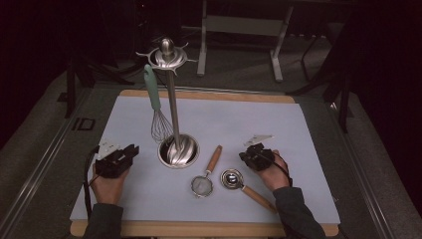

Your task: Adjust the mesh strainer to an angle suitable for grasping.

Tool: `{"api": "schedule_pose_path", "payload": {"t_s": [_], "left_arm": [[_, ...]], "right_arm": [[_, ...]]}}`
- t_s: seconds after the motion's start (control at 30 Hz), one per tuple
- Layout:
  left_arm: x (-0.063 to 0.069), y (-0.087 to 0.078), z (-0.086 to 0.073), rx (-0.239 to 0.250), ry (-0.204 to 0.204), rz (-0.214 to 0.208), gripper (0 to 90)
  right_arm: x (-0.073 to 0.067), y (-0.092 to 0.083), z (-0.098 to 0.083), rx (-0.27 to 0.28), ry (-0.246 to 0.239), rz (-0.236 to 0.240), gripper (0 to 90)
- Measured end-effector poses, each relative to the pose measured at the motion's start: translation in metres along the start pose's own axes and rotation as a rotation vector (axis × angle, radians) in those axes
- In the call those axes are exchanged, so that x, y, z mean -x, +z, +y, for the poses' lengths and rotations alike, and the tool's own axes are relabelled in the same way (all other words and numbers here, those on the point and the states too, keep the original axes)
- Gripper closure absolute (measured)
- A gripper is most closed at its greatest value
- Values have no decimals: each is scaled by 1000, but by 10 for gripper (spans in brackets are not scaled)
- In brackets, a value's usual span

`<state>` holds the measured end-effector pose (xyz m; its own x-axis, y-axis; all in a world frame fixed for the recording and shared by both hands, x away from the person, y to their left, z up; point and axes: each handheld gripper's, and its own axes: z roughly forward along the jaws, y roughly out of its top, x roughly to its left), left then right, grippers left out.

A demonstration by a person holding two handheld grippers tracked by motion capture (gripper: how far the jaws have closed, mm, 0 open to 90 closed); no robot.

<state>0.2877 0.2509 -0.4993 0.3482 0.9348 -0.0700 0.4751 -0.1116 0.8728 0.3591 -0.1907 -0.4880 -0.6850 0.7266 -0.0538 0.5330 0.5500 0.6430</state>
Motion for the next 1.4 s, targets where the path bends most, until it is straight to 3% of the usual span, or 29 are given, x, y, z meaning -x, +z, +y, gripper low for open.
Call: {"api": "schedule_pose_path", "payload": {"t_s": [0.07,0.13,0.17,0.27,0.6,0.9,1.17,1.4], "left_arm": [[1,2,-5,-18,3,-1,736],[3,7,-16,-78,8,-21,727],[3,9,-20,-91,3,-24,727],[3,12,-29,-114,-8,-31,727],[0,15,-38,-129,-32,-31,722],[1,15,-38,-125,-25,-27,715],[2,15,-39,-127,-18,-24,708],[2,15,-39,-127,-16,-22,705]], "right_arm": [[-2,4,3,-13,-9,0,898],[-6,13,11,-26,-10,29,898],[-7,16,15,-29,0,50,898],[-11,29,26,-66,-18,49,898],[-23,62,50,-180,-38,60,898],[-25,73,65,-187,-11,60,898],[-22,77,66,-220,14,38,898],[-26,82,67,-227,27,53,897]]}}
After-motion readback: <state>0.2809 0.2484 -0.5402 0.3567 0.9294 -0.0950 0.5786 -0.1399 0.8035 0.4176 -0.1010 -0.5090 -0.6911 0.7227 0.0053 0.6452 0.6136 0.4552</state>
